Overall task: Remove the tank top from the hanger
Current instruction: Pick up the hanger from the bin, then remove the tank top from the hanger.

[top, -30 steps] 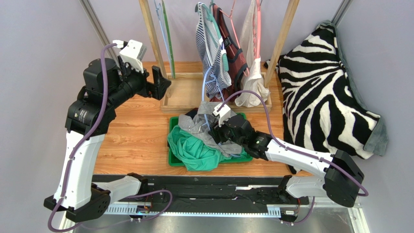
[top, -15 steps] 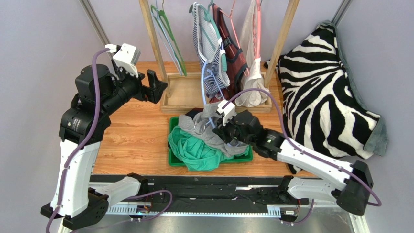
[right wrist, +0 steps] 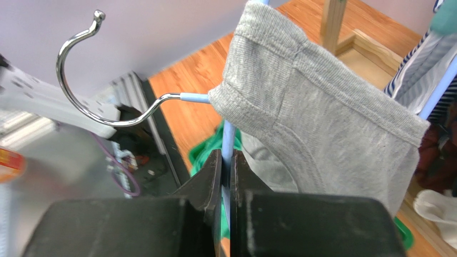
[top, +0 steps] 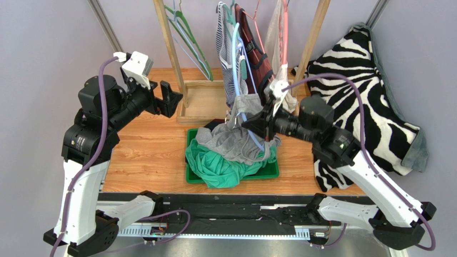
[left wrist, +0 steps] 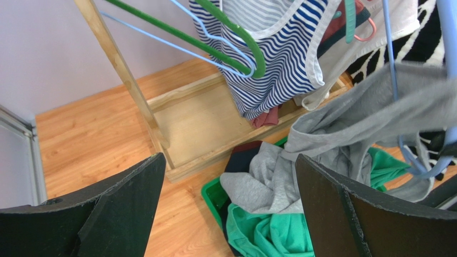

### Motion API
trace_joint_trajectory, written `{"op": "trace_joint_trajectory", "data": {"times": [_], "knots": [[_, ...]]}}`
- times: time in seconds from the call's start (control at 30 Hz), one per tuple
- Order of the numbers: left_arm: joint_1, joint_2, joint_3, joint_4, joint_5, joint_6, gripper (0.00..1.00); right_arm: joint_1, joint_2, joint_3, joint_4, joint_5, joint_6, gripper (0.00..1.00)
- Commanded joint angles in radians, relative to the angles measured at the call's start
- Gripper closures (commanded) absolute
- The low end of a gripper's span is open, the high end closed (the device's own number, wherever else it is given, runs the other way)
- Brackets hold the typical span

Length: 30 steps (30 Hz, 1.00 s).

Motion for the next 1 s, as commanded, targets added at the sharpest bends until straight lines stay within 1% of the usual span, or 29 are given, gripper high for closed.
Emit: {"op": "trace_joint_trajectory", "data": {"times": [0.0, 0.03, 0.07, 0.1, 0.13, 0.17, 0.2, 0.23, 0.27, 0.3, 0.33, 0.37, 0.4, 0.47, 0.53, 0.57, 0.67, 0.77, 0.9, 0.93, 0.97], "knots": [[0.001, -0.037, 0.054, 0.005, 0.066, 0.141, 0.01, -0.158, 0.096, 0.281, -0.077, -0.361, 0.163, 1.00], [0.003, -0.049, 0.060, -0.001, 0.087, 0.170, 0.01, -0.206, 0.117, 0.386, -0.093, -0.463, 0.193, 1.00], [0.001, -0.057, 0.061, -0.004, 0.121, 0.198, 0.01, -0.225, 0.140, 0.433, -0.110, -0.514, 0.266, 1.00], [0.001, -0.061, 0.064, -0.016, 0.143, 0.260, 0.01, -0.240, 0.203, 0.476, -0.151, -0.574, 0.299, 1.00], [0.001, -0.069, 0.071, -0.022, 0.166, 0.297, 0.01, -0.252, 0.234, 0.568, -0.188, -0.658, 0.328, 1.00], [0.003, -0.072, 0.077, -0.034, 0.210, 0.365, 0.01, -0.254, 0.267, 0.594, -0.246, -0.692, 0.357, 1.00], [0.001, -0.075, 0.087, -0.045, 0.239, 0.411, 0.01, -0.249, 0.280, 0.588, -0.222, -0.762, 0.393, 1.00], [0.001, -0.077, 0.093, -0.054, 0.303, 0.454, 0.01, -0.251, 0.271, 0.531, -0.170, -0.797, 0.433, 1.00], [0.001, -0.075, 0.099, -0.076, 0.337, 0.553, 0.01, -0.249, 0.262, 0.503, -0.085, -0.829, 0.512, 1.00], [0.001, -0.075, 0.116, -0.087, 0.368, 0.604, 0.01, -0.248, 0.245, 0.480, -0.037, -0.902, 0.554, 1.00], [0.003, -0.075, 0.128, -0.094, 0.411, 0.644, 0.01, -0.242, 0.231, 0.411, 0.022, -0.930, 0.598, 1.00], [0.001, -0.071, 0.140, -0.110, 0.431, 0.717, 0.01, -0.235, 0.219, 0.380, 0.127, -0.953, 0.676, 1.00], [0.001, -0.071, 0.159, -0.119, 0.452, 0.762, 0.01, -0.225, 0.205, 0.355, 0.155, -0.978, 0.695, 1.00], [0.001, -0.078, 0.166, -0.124, 0.508, 0.875, 0.01, -0.208, 0.174, 0.306, 0.145, -0.990, 0.700, 1.00], [0.003, -0.086, 0.174, -0.120, 0.557, 0.940, 0.01, -0.177, 0.148, 0.286, 0.104, -1.001, 0.668, 1.00], [0.001, -0.095, 0.165, -0.110, 0.574, 0.977, 0.01, -0.153, 0.141, 0.271, 0.056, -0.993, 0.652, 1.00], [0.001, -0.112, 0.137, -0.067, 0.659, 0.974, 0.01, -0.119, 0.137, 0.274, -0.071, -0.983, 0.557, 1.00], [0.001, -0.089, 0.160, -0.091, 0.753, 0.933, 0.01, -0.098, 0.140, 0.271, -0.098, -0.981, 0.531, 1.00], [0.001, -0.025, 0.228, -0.226, 0.877, 0.930, 0.01, -0.062, 0.150, 0.275, -0.108, -0.990, 0.539, 1.00], [0.001, -0.015, 0.237, -0.273, 0.943, 0.933, 0.01, -0.058, 0.154, 0.280, -0.126, -0.992, 0.531, 1.00], [0.001, -0.005, 0.246, -0.286, 0.969, 0.928, 0.01, -0.044, 0.163, 0.285, -0.145, -0.993, 0.517, 1.00]]}}
